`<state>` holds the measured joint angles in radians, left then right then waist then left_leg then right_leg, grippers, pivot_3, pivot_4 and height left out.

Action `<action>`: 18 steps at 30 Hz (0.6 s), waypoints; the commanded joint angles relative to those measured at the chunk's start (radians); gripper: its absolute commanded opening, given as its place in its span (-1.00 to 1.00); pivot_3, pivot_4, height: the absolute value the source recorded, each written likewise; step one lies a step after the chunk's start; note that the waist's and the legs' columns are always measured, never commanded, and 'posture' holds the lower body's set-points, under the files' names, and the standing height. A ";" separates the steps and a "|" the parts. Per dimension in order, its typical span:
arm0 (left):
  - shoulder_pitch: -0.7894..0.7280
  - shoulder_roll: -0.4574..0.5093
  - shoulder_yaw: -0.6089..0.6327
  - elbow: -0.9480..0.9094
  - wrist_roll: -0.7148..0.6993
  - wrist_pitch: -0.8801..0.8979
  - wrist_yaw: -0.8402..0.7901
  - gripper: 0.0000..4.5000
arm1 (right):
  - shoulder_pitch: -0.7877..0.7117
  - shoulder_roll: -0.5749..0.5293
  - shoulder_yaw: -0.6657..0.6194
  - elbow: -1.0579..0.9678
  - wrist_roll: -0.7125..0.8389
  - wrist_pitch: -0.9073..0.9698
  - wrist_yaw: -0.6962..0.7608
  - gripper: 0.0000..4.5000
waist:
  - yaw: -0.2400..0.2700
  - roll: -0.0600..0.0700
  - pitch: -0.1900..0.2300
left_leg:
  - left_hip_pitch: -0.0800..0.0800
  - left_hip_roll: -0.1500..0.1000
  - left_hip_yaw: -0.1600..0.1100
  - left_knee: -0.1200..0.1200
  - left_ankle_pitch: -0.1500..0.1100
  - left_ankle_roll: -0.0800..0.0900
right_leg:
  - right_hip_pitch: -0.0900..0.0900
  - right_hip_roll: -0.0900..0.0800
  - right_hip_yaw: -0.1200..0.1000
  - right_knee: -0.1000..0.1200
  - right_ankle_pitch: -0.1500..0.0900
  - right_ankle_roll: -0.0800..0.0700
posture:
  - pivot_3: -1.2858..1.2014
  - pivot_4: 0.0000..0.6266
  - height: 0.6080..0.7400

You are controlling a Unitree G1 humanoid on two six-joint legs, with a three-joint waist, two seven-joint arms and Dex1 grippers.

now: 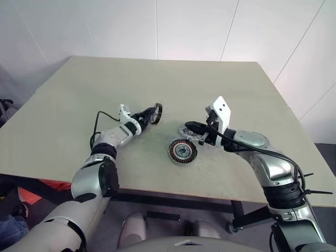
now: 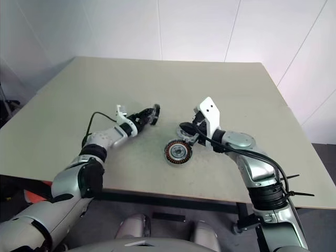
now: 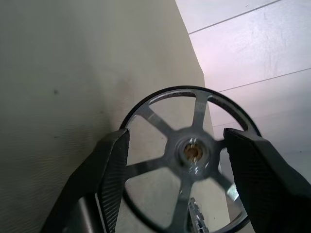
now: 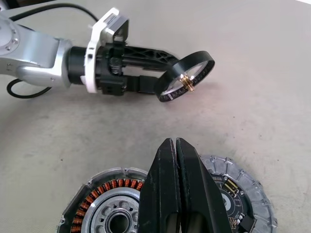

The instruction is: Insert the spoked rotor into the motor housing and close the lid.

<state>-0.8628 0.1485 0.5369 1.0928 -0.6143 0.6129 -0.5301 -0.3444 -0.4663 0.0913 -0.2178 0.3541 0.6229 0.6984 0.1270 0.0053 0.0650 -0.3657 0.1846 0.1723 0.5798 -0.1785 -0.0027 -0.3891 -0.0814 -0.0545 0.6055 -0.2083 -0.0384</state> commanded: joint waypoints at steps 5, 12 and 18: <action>0.060 0.061 -0.025 -0.023 0.023 0.033 -0.006 0.46 | -0.021 0.003 -0.013 -0.028 0.007 -0.019 -0.001 -1.00 | -0.012 0.000 0.000 | 0.004 0.001 0.001 -0.002 0.001 -0.001 | 0.001 0.000 0.000 0.000 -0.001 0.001 | 0.03 -1.00 1.00; 0.027 -0.010 -0.031 -0.008 0.006 0.049 -0.015 0.46 | -0.026 0.003 -0.010 -0.023 0.005 -0.021 0.001 -1.00 | -0.014 0.000 0.000 | 0.005 0.000 0.001 -0.004 0.001 -0.002 | 0.002 0.000 0.000 0.000 -0.001 0.001 | 0.03 -1.00 1.00; -0.023 -0.092 -0.058 0.042 0.032 0.032 -0.015 0.46 | -0.021 -0.001 -0.010 -0.031 0.004 -0.018 0.000 -1.00 | 0.018 0.000 0.000 | 0.002 -0.004 0.000 -0.004 0.000 0.000 | 0.002 -0.004 0.000 -0.001 -0.002 0.003 | 0.03 -1.00 1.00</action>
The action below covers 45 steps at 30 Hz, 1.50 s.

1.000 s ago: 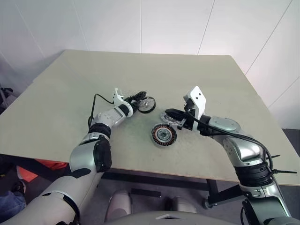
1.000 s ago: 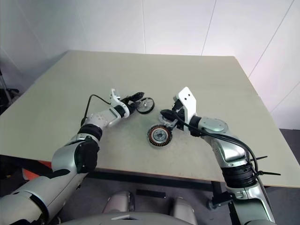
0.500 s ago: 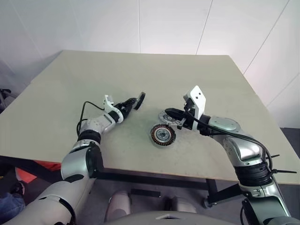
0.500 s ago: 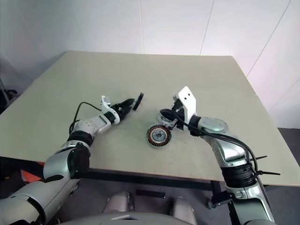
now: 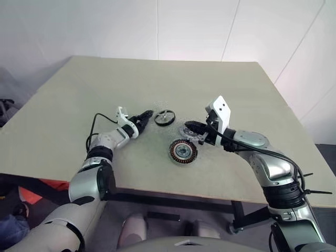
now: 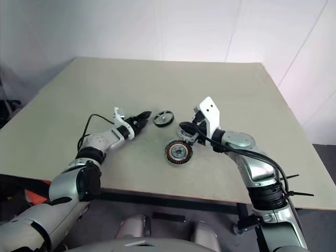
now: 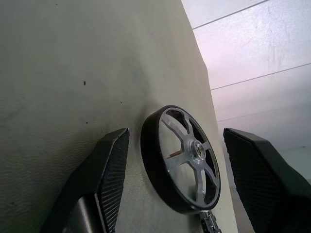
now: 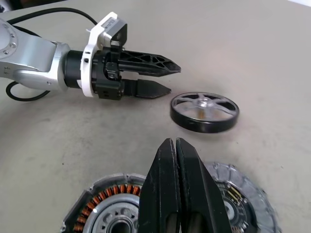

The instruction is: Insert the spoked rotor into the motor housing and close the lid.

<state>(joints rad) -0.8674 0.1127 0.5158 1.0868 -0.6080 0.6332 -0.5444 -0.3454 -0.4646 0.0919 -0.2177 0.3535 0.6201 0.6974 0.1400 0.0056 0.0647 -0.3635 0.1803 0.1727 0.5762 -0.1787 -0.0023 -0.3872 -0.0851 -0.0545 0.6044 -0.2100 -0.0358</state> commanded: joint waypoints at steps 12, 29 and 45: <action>-0.088 -0.119 -0.045 0.096 0.064 -0.002 -0.027 0.46 | -0.003 -0.001 -0.020 -0.049 0.011 -0.006 -0.015 -1.00 | 0.018 0.000 0.000 | -0.005 -0.010 -0.001 0.002 -0.006 0.009 | 0.001 -0.010 0.000 -0.002 0.000 0.001 | 0.03 -1.00 1.00; -0.076 -0.090 -0.009 0.103 0.041 -0.003 -0.046 -0.57 | -0.005 -0.001 -0.021 -0.043 0.008 -0.013 -0.029 -1.00 | 0.010 -0.001 0.001 | -0.002 -0.009 -0.001 0.001 -0.004 0.007 | 0.001 -0.009 0.000 -0.001 -0.004 0.008 | 0.03 -1.00 1.00; -0.028 -0.032 0.043 -0.031 -0.077 0.204 -0.149 -0.72 | -0.056 -0.060 -0.089 0.106 -0.069 -0.031 -0.090 -1.00 | 0.008 -0.002 0.001 | -0.008 -0.009 0.000 0.001 -0.005 0.009 | -0.004 -0.009 0.000 -0.001 -0.001 0.001 | 0.03 -1.00 1.00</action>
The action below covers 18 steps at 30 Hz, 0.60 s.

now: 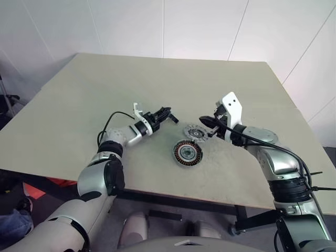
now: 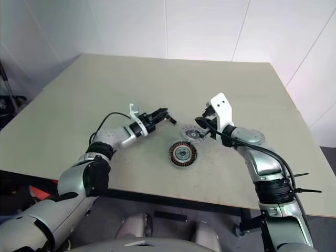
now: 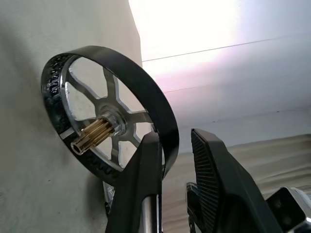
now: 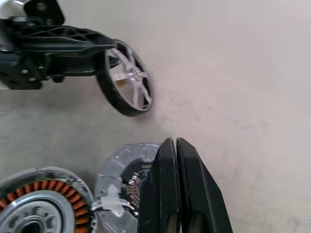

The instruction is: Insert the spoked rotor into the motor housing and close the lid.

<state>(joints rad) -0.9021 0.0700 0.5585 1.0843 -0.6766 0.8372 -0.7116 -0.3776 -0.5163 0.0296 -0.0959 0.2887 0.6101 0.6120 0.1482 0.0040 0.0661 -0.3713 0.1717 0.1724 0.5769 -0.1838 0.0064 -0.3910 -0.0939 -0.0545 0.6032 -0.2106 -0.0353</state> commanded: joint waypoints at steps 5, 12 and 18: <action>0.022 0.010 -0.009 -0.009 0.012 -0.047 0.078 -0.96 | -0.029 0.000 -0.019 -0.013 -0.010 -0.022 -0.007 -1.00 | -0.008 -0.001 0.000 | 0.003 0.000 0.000 0.000 0.000 0.000 | 0.002 0.000 0.000 0.000 0.000 0.000 | 0.03 -1.00 1.00; 0.042 0.011 -0.009 0.021 0.025 -0.100 0.145 -1.00 | -0.035 0.004 -0.016 -0.006 -0.020 -0.025 -0.003 -1.00 | -0.030 -0.001 0.000 | 0.011 0.001 0.000 0.000 0.001 -0.001 | 0.008 0.000 0.000 0.000 -0.004 0.007 | 0.03 -1.00 1.00; 0.012 0.008 0.013 -0.119 -0.117 0.110 -0.010 -1.00 | -0.042 0.004 -0.015 -0.001 -0.025 -0.028 0.004 -1.00 | -0.039 -0.002 0.001 | 0.015 0.001 0.000 -0.004 0.002 -0.003 | 0.010 0.001 0.000 0.000 -0.005 0.008 | 0.03 -1.00 1.00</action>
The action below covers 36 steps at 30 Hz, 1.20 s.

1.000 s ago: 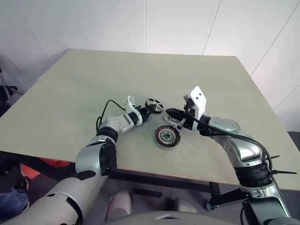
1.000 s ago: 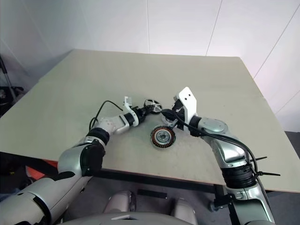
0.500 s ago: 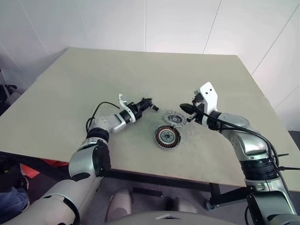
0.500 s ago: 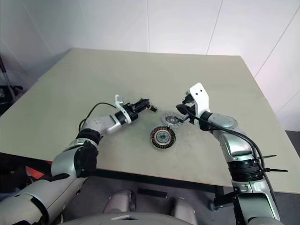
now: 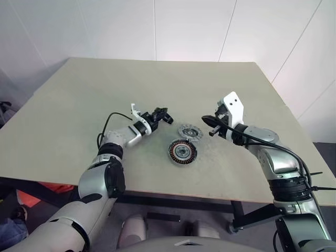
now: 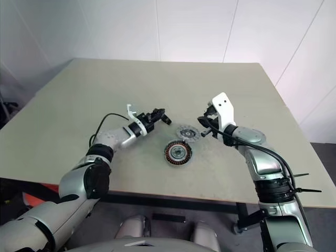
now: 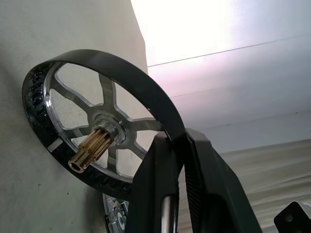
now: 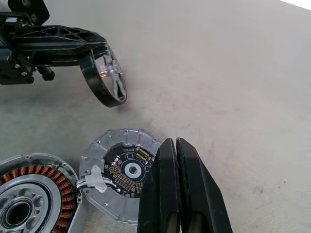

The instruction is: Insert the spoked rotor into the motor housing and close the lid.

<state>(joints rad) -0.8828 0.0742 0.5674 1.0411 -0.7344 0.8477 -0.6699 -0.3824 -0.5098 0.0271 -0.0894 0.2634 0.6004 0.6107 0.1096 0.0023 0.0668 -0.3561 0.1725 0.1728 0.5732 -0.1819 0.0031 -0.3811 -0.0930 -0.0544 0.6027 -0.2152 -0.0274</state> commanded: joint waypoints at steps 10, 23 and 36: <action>-0.015 -0.048 -0.031 -0.363 -0.206 0.340 -0.077 -1.00 | -0.049 0.006 -0.041 0.007 0.012 -0.016 0.004 -1.00 | 0.015 -0.001 0.001 | -0.026 0.000 0.001 0.005 -0.001 0.009 | -0.021 0.000 0.000 0.002 0.005 -0.010 | 0.03 -1.00 1.00; 0.025 -0.073 -0.017 -0.528 -0.358 0.454 0.025 -1.00 | -0.135 0.161 -0.389 0.056 0.443 0.153 -0.047 -0.74 | 0.015 0.000 0.001 | -0.022 0.000 0.001 0.008 -0.003 0.005 | -0.017 -0.001 0.000 0.004 0.005 -0.011 | 0.03 -1.00 1.00; 0.037 -0.103 -0.085 -0.565 -0.375 0.458 0.034 -1.00 | -0.129 0.206 -0.379 -0.058 0.697 0.315 -0.087 -0.16 | 0.018 0.000 0.001 | -0.022 0.000 0.001 0.008 -0.002 0.004 | -0.017 0.000 0.000 0.004 0.005 -0.010 | 0.03 -1.00 1.00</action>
<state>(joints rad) -0.8348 -0.0273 0.4938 0.5160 -1.0776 1.3060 -0.6272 -0.4867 -0.3039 -0.3498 -0.1022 0.9217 0.9092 0.5310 0.1277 0.0019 0.0675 -0.3783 0.1727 0.1740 0.5811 -0.1830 0.0059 -0.3985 -0.0933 -0.0549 0.6062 -0.2100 -0.0379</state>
